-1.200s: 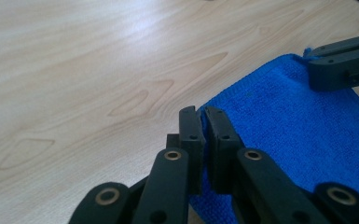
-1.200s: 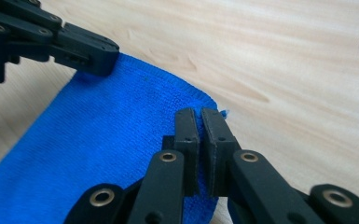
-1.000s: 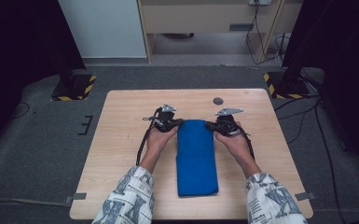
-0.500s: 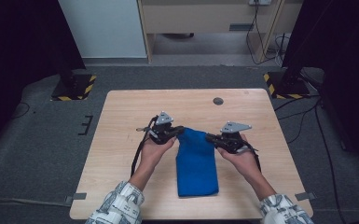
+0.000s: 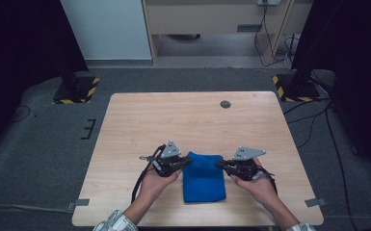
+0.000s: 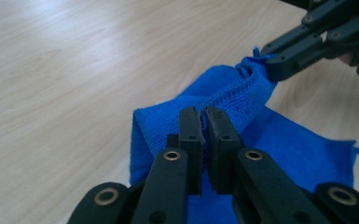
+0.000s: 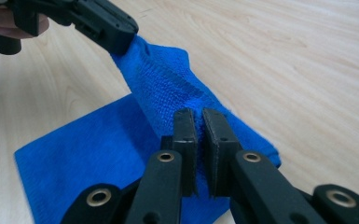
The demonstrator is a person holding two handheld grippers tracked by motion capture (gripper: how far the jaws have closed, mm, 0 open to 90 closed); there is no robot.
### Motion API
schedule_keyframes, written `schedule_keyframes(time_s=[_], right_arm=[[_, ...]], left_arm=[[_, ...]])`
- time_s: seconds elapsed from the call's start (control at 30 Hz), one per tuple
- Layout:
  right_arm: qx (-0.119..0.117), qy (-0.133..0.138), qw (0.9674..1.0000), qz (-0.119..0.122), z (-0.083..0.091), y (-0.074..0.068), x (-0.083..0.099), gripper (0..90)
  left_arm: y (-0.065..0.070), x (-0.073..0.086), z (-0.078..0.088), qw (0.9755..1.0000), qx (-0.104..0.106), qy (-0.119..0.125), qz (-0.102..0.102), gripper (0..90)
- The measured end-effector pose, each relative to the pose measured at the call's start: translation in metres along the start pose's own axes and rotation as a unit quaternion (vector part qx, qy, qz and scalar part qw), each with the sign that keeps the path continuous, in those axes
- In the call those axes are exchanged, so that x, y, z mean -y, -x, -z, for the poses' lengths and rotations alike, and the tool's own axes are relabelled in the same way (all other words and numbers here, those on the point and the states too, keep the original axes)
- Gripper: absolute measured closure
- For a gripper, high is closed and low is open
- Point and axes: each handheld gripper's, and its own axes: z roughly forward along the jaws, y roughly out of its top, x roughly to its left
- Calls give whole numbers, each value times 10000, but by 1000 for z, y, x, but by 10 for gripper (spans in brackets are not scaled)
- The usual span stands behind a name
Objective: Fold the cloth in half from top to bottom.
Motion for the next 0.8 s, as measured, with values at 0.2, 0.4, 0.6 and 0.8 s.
schedule_keyframes(time_s=[0.2, 0.4, 0.6, 0.8], right_arm=[[-68, -40, 10000, 25, 7, -6, 5, 843], [-172, -177, 9995, 176, 13, -20, 9, 836], [-231, -439, 9983, 309, 12, -30, 18, 829], [-227, -596, 9973, 357, 10, -36, 21, 601]], left_arm=[[14, 14, 5, 10000, 32, -11, 52, 852], [31, 29, 13, 10000, 61, -24, 12, 847], [40, 42, 14, 9998, 89, -179, 4, 826], [38, 46, 15, 9997, 95, 86, 220, 379]])
